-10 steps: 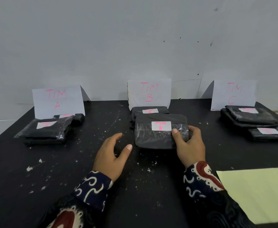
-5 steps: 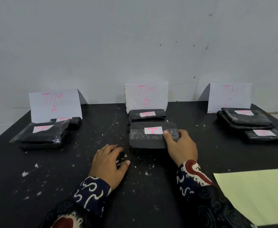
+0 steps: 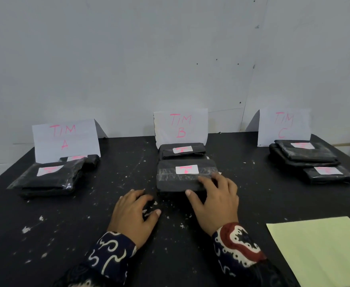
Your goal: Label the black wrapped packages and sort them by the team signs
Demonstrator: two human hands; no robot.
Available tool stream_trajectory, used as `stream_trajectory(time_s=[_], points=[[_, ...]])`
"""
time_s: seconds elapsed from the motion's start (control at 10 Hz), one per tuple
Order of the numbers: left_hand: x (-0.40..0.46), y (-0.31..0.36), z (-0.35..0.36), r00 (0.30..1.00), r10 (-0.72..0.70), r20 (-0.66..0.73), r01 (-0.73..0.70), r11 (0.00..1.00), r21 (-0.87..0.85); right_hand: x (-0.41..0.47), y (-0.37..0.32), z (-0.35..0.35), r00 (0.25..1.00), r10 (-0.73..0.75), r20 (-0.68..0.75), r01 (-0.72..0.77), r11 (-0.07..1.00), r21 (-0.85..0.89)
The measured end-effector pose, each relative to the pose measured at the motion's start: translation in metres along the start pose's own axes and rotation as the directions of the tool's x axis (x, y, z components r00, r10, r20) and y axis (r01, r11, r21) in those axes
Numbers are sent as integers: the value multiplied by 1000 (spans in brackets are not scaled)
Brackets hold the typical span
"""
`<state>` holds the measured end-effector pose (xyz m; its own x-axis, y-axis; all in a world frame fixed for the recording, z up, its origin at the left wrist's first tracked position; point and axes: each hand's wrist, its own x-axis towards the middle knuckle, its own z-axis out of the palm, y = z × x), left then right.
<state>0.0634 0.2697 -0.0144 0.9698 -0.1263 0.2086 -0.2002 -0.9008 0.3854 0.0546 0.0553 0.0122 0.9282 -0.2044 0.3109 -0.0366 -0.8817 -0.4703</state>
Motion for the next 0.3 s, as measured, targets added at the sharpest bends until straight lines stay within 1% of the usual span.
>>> stream_trajectory(time_s=[0.2, 0.3], points=[[1, -3, 3, 1000, 3, -22, -3, 1000, -17, -1, 5, 6, 999, -34, 2, 34, 999, -15], [-1, -2, 3, 999, -13, -51, 9, 998, -65, -3, 3, 6, 994, -33, -102, 38, 998, 45]])
